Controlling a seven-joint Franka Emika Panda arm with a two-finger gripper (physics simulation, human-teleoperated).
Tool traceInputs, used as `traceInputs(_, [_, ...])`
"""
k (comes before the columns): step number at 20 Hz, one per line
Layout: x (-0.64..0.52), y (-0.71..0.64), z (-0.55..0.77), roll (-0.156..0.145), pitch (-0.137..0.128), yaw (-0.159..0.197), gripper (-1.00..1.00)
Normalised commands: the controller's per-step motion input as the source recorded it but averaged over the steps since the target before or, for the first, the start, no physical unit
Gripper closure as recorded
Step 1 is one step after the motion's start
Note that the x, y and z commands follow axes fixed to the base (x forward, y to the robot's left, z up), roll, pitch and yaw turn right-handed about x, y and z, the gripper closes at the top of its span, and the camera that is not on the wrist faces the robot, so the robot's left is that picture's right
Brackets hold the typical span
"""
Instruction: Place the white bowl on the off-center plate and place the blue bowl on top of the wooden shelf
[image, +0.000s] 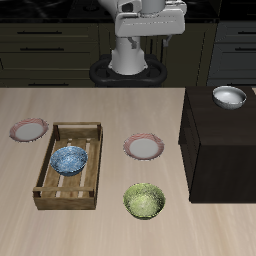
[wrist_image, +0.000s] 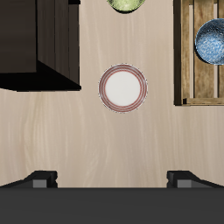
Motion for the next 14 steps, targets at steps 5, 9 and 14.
traceInputs(5, [0.11, 0.19, 0.04, -0.004, 0.002, 0.008, -1.00])
traceInputs(9, [0.16, 0.25, 0.08, -0.009, -0.007, 0.008, -1.00])
traceInputs(14, [0.16, 0.24, 0.07, -0.007, 0.002, 0.008, -1.00])
